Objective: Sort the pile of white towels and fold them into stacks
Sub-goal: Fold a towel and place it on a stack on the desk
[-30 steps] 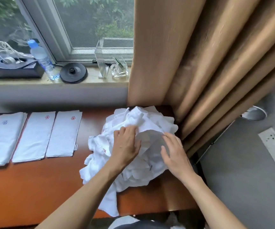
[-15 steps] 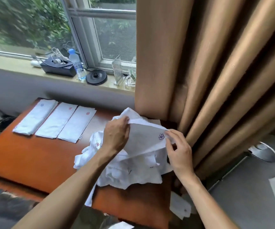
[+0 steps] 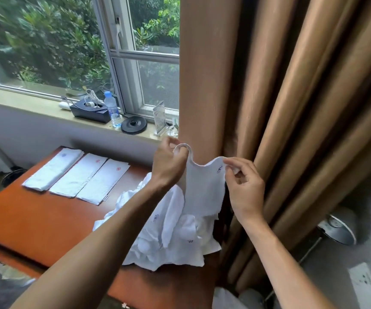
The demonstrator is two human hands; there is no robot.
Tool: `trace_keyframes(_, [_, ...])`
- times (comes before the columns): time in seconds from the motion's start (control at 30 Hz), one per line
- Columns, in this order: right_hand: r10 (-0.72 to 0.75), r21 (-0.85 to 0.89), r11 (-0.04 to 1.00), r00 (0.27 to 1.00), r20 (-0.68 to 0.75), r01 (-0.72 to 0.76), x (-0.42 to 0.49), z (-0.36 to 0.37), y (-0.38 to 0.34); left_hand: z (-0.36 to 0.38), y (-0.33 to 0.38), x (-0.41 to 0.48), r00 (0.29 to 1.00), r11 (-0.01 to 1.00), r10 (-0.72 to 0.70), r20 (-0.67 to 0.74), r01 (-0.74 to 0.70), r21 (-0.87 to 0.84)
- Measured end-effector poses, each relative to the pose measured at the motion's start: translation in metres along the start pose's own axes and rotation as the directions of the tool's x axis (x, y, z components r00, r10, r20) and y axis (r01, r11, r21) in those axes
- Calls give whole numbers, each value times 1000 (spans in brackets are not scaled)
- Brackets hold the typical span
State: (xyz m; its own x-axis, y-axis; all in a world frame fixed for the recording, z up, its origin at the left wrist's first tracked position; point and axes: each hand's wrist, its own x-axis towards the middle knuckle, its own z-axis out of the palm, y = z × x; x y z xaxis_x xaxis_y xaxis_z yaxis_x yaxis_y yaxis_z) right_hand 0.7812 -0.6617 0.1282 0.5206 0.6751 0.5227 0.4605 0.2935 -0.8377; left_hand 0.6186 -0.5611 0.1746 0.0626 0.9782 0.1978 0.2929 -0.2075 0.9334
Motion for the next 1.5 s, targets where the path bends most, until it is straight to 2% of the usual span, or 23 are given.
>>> trace_keyframes(0.07, [9, 16, 1000, 1000, -16, -8, 8, -5, -7, 0, 7, 3, 999, 994, -6, 47, 11, -113])
trace_keyframes(0.13, [40, 34, 999, 999, 3, -40, 13, -9, -12, 3, 10, 5, 991, 988, 39, 130, -19, -153])
trace_keyframes(0.23, [145, 67, 986, 986, 87, -151, 9, -7, -13, 11, 4, -1, 980, 990, 108, 168, -90, -111])
trace_keyframes(0.33, [228, 71, 968, 961, 158, -241, -8, -6, -6, 20, -11, -14, 966, 995, 91, 241, -79, -58])
trace_keyframes(0.47, [261, 94, 955, 948, 183, -282, -13, -9, -3, 25, -17, -30, 929, 999, 2, 371, 13, -39])
trace_keyframes(0.57, [235, 66, 964, 944, 232, -257, -13, -11, -4, 24, -20, -37, 873, 993, -65, 483, 102, -52])
trace_keyframes(0.63, [232, 68, 964, 941, 247, -256, -15, -13, -5, 24, -24, -40, 853, 990, -51, 520, 112, -87])
trace_keyframes(0.77, [271, 155, 938, 934, 232, -311, -17, -18, -7, 23, -27, -47, 876, 990, 98, 471, -38, -136])
trace_keyframes(0.9, [291, 236, 906, 922, 255, -351, -23, -20, -9, 21, -30, -47, 899, 986, 161, 408, -162, -32])
trace_keyframes(1.07, [322, 201, 898, 896, 305, -391, -30, -26, -8, 25, -35, -56, 875, 942, 270, 401, -326, 76])
trace_keyframes(1.37, [340, 204, 876, 858, 384, -438, -40, -40, -3, 38, -31, -68, 908, 907, 305, 288, -369, 204])
trace_keyframes(1.5, [331, 184, 895, 881, 337, -407, -44, -45, -1, 43, -29, -73, 924, 895, 253, 285, -336, 295])
